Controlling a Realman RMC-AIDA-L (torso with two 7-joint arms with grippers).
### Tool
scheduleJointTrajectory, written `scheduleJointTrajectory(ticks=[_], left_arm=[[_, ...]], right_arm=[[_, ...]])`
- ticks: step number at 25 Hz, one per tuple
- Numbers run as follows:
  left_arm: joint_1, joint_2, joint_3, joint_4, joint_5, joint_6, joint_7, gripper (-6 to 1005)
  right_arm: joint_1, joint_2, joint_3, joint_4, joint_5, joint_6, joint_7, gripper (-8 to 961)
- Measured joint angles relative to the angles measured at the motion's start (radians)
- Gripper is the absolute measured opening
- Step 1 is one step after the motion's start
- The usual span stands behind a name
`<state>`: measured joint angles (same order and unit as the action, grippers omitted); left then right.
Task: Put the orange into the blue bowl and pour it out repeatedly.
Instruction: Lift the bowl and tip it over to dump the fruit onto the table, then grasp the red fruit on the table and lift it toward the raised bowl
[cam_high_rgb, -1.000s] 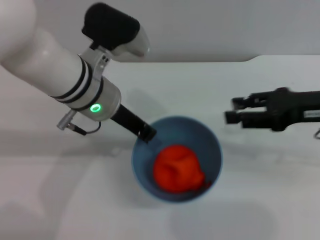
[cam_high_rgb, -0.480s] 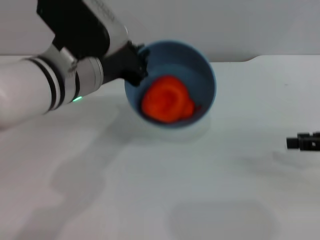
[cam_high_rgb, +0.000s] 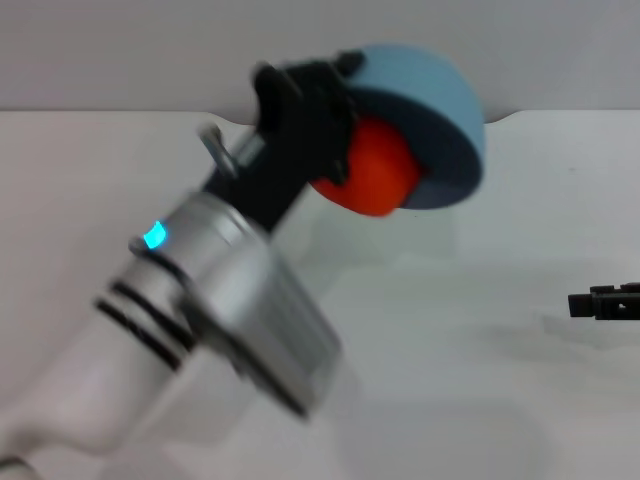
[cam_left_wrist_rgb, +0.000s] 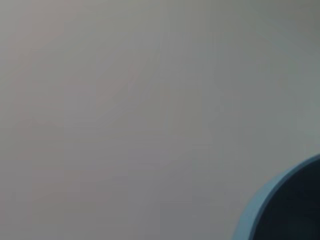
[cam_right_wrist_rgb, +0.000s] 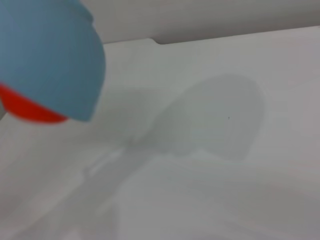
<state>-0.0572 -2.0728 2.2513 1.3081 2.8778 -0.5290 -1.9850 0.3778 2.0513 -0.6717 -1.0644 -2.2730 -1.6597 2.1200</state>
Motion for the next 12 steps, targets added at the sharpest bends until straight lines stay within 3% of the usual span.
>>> scheduleJointTrajectory(ticks=[2,5,10,12], left_arm=[[-0.041,-0.003,0.075,-0.131,-0.024,-0.185,0.152,0],[-0.096,-0.003,0.162,-0.222,-0.089,-0.309,0.298,0],[-0.115,-0.003,0.175,-0.232,-0.140,-0.310,0.306,-1],[-0.122,-0.003,0.172,-0.197,-0.281,-0.276,0.284,-1]], right_arm=[[-0.002,0.001,0.001,0.000,0.000,-0.001,0.000,545],[-0.004,0.001,0.003,0.000,0.002,0.000,0.000,548],[0.002,0.001,0.004,0.000,0.005,0.002,0.000,553],[0.010,0.001,0.004,0.000,0.006,0.007,0.000,555]])
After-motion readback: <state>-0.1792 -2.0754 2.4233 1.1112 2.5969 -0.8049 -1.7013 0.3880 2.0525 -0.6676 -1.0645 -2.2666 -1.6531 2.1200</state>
